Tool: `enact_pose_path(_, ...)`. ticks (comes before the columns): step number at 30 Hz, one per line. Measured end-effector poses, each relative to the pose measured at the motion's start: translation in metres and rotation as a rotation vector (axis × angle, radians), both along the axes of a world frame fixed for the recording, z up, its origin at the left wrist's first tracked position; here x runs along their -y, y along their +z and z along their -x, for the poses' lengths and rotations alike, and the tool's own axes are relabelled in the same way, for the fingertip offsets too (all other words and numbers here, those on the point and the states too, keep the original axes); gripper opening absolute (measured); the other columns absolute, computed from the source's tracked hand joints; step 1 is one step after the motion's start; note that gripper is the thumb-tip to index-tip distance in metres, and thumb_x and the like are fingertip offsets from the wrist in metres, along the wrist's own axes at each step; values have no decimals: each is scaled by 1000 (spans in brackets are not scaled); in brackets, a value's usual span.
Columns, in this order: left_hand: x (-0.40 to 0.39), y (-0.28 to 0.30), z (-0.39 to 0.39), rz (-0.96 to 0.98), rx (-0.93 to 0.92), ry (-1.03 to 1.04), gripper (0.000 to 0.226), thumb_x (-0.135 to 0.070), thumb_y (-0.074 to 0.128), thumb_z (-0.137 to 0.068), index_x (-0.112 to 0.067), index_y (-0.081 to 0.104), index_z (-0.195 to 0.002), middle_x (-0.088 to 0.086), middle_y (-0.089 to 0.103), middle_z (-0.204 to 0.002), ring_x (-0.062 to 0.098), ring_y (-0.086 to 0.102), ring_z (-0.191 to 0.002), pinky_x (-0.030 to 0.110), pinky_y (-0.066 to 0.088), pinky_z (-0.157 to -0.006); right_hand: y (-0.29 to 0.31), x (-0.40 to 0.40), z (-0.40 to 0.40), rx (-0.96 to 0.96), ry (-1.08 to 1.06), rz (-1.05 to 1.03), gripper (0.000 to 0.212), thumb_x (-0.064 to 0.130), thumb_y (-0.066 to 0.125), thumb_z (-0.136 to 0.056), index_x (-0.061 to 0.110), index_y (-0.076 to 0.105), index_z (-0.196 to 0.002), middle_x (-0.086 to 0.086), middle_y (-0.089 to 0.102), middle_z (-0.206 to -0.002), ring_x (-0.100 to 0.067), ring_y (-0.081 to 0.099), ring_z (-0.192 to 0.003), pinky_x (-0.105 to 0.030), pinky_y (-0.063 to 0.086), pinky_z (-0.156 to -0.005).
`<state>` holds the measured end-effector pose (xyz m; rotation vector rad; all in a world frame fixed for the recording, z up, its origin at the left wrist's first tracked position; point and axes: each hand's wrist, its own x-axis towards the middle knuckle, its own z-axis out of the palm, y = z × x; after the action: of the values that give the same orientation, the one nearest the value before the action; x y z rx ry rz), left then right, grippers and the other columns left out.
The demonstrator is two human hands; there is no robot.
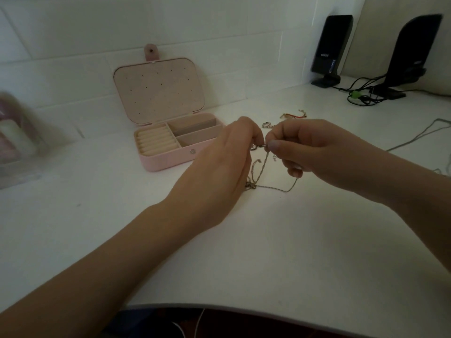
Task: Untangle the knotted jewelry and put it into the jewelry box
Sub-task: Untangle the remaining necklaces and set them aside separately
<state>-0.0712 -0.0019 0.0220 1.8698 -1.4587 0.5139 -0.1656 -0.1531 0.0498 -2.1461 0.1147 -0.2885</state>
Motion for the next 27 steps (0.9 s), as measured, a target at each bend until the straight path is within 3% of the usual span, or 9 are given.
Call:
enact_pose_path(2,0,2,2,1,-14,-13,19,-19,32,-99,-9,48,-98,-11,42,-78,12,42,-66,30,36,-59,0,-1,0,-7,-4,-28,18,30,53,-91,23,61,-76,14,46,-51,-4,43,-51,-30,43,-62)
enact_pose_path(5,-1,5,5,8,6,-14,22,-28,37,-98,-8,47,-93,-14,38,-73,12,40,-63,28,35,-57,2,-3,0,-15,9,-75,21,26,52,-94,21,61,-76,14,45,-50,-3,41,-48,-26,41,-59)
enact_pose_path(10,-1,7,5,24,24,14,20,-25,38,-98,-9,46,-89,-17,34,-68,10,36,-56,22,28,-52,4,-4,1,-24,31,-100,19,24,52,-94,16,62,-81,14,43,-51,-3,40,-48,-20,40,-53)
enact_pose_path(14,0,4,-1,-4,177,26,18,-13,41,-98,-2,52,-88,5,48,-81,21,41,-67,32,35,-58,3,-3,1,-28,4,-91,19,26,52,-94,18,62,-80,15,43,-51,-3,40,-48,-22,40,-55)
enact_pose_path(16,2,3,-5,-4,196,25,15,-8,45,-97,-2,55,-87,6,50,-83,19,41,-70,31,35,-62,3,-3,1,-32,-9,-92,19,26,52,-94,18,61,-80,16,43,-50,-2,40,-48,-21,40,-54)
enact_pose_path(21,3,1,-7,75,-53,-4,13,-10,53,-94,-8,58,-82,-14,46,-73,1,40,-67,12,31,-63,0,-3,0,-39,-22,-66,20,32,53,-93,19,60,-78,14,43,-51,-3,41,-49,-25,42,-56)
enact_pose_path(24,4,-2,-5,121,-209,-40,14,-14,55,-92,-12,59,-79,-14,54,-71,0,47,-66,17,36,-64,-4,-4,-3,-31,-33,13,18,36,53,-90,22,60,-81,13,45,-53,-2,43,-51,-26,44,-57)
enact_pose_path(27,6,-3,-2,141,-251,-23,16,-18,55,-92,-18,55,-76,-10,56,-69,2,48,-64,17,36,-62,-6,-6,-4,-20,-28,22,17,34,52,-91,22,60,-82,14,43,-52,-2,42,-51,-21,43,-54)
